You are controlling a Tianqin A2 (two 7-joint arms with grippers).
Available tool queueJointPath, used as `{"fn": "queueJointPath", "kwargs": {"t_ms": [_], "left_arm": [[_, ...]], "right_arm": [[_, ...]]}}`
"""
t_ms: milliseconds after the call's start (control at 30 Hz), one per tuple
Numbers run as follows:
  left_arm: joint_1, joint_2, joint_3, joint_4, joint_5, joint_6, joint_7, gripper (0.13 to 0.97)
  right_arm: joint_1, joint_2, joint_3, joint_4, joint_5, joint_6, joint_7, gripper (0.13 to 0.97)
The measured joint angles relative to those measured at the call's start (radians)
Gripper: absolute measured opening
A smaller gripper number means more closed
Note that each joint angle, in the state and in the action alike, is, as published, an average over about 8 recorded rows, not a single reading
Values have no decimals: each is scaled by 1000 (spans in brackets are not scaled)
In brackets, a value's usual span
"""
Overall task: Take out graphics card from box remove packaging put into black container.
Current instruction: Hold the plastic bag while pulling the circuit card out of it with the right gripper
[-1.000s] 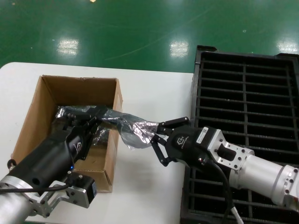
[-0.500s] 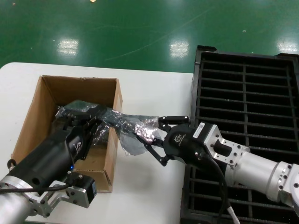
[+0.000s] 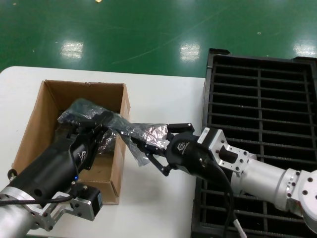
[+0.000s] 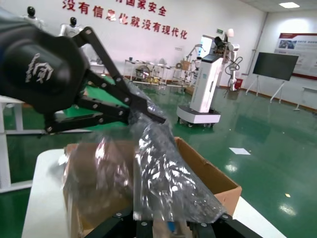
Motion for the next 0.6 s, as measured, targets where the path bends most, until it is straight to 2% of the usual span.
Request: {"fn": "queueJointPath", "kwargs": {"t_ms": [200, 467, 600], "left_arm": [[0, 0, 0, 0, 0, 0, 0, 140], [0, 0, 0, 0, 0, 0, 0, 140], [0, 0, 0, 0, 0, 0, 0, 140]], "right_arm": [[8, -20, 2, -11, -2, 11, 24, 258], [-4, -18, 12, 1, -5, 26, 52, 171], [-16, -10, 19, 14, -3, 31, 60, 157]]}}
